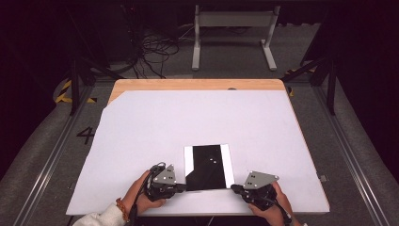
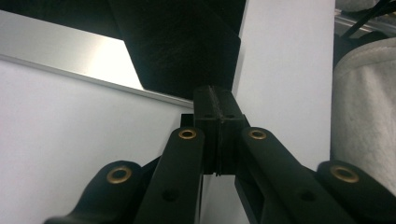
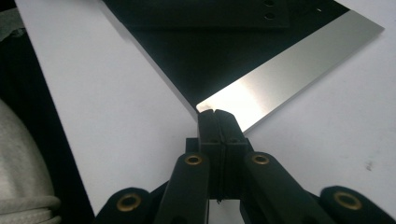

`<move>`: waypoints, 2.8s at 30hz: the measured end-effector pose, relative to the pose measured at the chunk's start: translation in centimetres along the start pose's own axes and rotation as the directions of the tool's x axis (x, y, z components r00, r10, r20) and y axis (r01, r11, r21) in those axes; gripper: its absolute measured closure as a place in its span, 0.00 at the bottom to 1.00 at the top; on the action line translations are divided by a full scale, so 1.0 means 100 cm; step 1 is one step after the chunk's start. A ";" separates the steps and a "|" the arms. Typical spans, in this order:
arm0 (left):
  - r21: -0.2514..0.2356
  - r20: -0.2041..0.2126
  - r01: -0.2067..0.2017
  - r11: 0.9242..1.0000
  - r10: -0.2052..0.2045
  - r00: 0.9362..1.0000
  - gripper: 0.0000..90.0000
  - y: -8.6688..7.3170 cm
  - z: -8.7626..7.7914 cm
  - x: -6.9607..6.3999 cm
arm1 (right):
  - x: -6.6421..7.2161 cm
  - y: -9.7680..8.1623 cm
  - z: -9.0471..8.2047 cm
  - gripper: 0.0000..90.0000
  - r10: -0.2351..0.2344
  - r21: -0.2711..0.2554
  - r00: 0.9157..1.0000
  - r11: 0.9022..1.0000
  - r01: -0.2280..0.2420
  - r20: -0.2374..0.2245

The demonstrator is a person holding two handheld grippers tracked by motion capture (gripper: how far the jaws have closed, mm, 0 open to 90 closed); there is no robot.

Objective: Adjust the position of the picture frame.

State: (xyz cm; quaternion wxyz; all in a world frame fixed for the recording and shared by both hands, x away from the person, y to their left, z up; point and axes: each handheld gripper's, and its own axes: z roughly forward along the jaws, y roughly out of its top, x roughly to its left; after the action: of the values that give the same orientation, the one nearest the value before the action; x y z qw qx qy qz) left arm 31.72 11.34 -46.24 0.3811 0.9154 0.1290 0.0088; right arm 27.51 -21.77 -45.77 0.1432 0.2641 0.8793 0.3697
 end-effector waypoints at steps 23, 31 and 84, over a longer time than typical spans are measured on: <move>-0.092 -0.251 0.101 0.991 -0.121 0.960 0.96 0.017 -0.007 0.087 | -0.009 -0.002 0.003 1.00 0.072 -0.031 0.987 0.997 -0.069 0.144; -0.112 -0.273 0.134 0.985 -0.160 0.949 0.96 0.029 0.004 0.111 | -0.013 -0.001 0.006 1.00 0.098 -0.041 0.980 0.995 -0.092 0.174; -0.008 -0.141 0.154 0.988 -0.154 0.978 1.00 -0.006 -0.017 0.073 | -0.078 0.040 0.051 1.00 0.161 -0.039 0.968 0.987 -0.156 0.195</move>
State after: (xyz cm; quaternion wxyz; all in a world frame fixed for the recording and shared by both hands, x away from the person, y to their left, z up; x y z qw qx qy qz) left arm 38.46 14.71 -46.07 0.3694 0.9003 0.2260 0.0438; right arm 37.63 -21.00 -45.91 0.2030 0.3671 0.8323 0.3623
